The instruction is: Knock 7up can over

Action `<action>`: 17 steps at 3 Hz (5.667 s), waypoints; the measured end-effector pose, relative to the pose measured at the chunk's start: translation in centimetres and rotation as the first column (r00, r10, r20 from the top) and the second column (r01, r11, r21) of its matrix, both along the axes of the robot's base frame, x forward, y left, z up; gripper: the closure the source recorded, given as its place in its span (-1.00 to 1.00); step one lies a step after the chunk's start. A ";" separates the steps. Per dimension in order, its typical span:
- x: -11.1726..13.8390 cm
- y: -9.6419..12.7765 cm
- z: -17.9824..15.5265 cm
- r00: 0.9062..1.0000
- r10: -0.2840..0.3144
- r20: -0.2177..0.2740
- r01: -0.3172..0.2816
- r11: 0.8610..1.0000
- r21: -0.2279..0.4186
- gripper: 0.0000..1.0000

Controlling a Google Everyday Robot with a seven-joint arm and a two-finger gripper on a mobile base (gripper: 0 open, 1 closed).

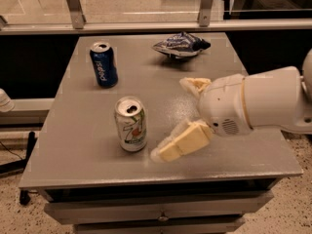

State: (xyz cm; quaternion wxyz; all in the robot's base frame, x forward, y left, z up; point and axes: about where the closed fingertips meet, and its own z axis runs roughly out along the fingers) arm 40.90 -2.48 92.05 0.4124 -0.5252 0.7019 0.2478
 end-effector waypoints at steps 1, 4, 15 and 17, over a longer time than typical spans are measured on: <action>1.6 2.9 -1.1 0.999 0.017 0.039 -0.020 0.997 0.078 -1.00; 2.9 6.5 -5.1 0.999 -0.004 0.035 -0.004 0.973 0.233 -0.61; 6.4 -6.8 -7.3 0.963 -0.027 -0.270 -0.217 0.521 -0.826 0.19; 7.4 -6.5 -5.6 0.975 -0.065 -0.211 -0.131 0.596 -0.792 -0.72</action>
Offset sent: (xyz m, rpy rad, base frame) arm 0.0435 0.0677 -0.0551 0.2306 -0.0636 0.0189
